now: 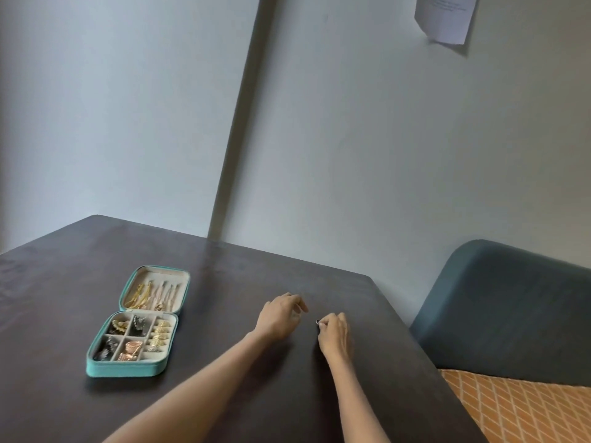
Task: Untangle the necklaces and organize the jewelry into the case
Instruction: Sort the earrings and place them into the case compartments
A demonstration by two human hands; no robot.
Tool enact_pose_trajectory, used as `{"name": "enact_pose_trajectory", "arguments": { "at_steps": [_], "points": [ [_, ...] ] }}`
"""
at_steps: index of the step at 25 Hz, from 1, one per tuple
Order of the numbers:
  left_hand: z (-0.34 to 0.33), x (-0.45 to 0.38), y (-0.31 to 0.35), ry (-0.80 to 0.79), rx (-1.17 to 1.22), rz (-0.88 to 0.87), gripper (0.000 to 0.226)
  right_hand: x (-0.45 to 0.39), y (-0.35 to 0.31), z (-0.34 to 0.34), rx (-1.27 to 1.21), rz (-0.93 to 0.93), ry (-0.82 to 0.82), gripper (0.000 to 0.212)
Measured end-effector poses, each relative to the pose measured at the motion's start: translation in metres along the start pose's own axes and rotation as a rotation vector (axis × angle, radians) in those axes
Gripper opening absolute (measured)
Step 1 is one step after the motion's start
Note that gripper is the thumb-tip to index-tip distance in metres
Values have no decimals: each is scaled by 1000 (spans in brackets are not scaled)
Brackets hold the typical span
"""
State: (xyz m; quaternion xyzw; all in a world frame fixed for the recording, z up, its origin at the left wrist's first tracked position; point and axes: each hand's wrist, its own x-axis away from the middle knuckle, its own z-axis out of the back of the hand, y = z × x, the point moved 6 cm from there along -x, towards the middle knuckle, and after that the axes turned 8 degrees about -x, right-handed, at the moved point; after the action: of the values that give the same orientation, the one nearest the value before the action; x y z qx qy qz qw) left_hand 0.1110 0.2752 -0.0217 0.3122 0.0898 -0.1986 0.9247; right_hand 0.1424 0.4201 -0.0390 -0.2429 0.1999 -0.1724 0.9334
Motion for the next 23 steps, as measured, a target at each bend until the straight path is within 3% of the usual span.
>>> {"name": "enact_pose_trajectory", "arguments": {
  "at_steps": [2,5,7,12,17,23],
  "points": [
    [-5,-3,2,-9,6,-21,35,-3,-3,-6,-11,30,-75,23],
    [-7,-3,2,-4,111,-31,30,4,-16,-15,-401,49,-224,20],
    [3,-1,-1,16,170,-26,18,12,-24,-15,-680,-57,-276,17],
    [45,10,-19,70,170,-15,7,34,-46,-23,-1098,-120,-327,15],
    [90,28,-45,45,142,-9,6,55,-84,-16,-1146,25,-195,10],
    [132,56,-79,-192,398,-71,14,80,-136,-22,-1122,157,-290,11]
  ]
}}
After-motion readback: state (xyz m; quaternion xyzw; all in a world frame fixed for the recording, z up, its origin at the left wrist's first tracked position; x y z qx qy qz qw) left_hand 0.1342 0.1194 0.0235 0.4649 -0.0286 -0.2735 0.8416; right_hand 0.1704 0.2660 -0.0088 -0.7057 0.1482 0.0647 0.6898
